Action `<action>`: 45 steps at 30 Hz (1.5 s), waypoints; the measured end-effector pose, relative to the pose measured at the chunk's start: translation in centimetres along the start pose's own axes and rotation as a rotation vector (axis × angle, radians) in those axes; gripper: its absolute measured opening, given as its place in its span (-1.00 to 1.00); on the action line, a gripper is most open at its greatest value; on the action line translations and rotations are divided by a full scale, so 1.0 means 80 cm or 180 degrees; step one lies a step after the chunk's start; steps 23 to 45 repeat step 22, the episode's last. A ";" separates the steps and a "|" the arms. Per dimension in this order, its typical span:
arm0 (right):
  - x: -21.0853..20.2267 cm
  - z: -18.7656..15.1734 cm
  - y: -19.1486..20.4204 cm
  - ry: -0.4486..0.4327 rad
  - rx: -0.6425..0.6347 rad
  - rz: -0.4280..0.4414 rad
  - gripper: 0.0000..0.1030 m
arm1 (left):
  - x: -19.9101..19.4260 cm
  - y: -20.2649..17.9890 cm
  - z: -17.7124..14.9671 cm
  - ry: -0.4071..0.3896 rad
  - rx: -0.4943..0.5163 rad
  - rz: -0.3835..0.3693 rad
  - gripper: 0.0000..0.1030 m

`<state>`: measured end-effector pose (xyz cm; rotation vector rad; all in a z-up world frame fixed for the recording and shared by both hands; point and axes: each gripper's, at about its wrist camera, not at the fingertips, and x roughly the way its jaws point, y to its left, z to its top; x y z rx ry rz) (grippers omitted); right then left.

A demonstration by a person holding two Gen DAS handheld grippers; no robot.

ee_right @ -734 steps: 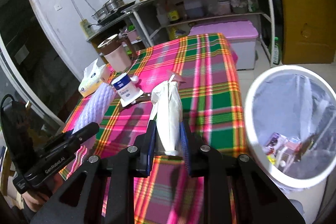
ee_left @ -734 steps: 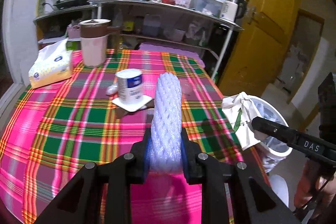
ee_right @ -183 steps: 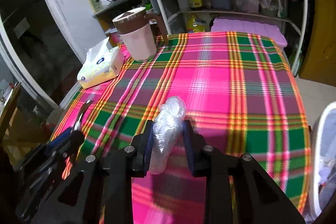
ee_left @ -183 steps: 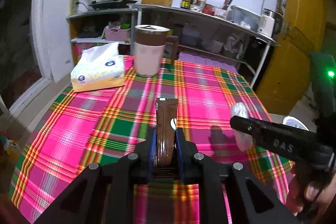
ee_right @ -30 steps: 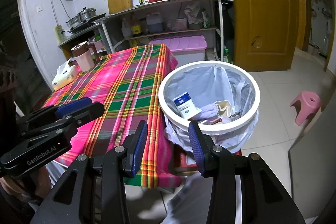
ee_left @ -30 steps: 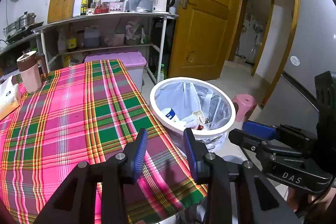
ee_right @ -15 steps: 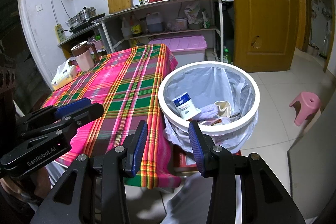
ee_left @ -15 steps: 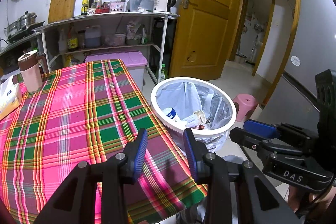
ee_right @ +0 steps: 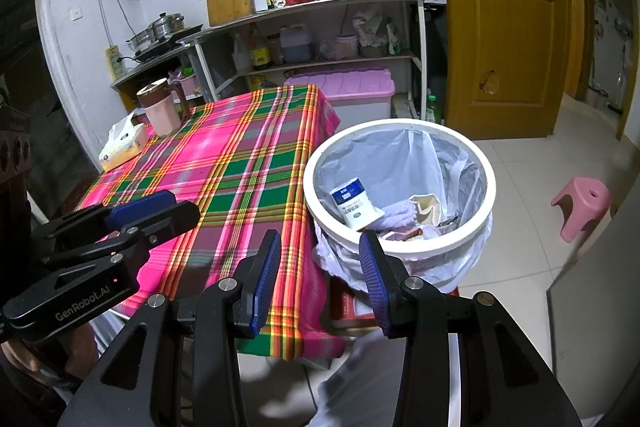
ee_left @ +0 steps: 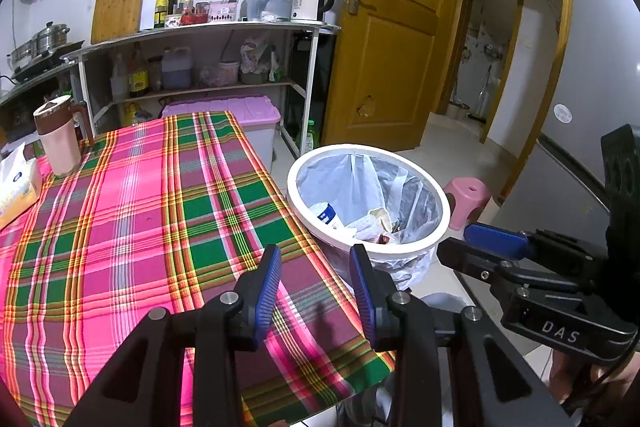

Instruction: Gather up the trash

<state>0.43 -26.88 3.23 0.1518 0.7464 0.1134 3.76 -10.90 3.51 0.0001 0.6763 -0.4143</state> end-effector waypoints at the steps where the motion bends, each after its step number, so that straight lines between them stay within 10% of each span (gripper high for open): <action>1: 0.000 0.000 0.000 -0.0002 -0.0001 0.0000 -0.19 | 0.000 0.000 0.000 -0.0001 0.0002 -0.0001 -0.32; 45: 0.000 0.000 -0.002 0.0007 0.0001 -0.0002 -0.19 | 0.007 -0.001 -0.003 0.0033 -0.0033 0.0062 -0.32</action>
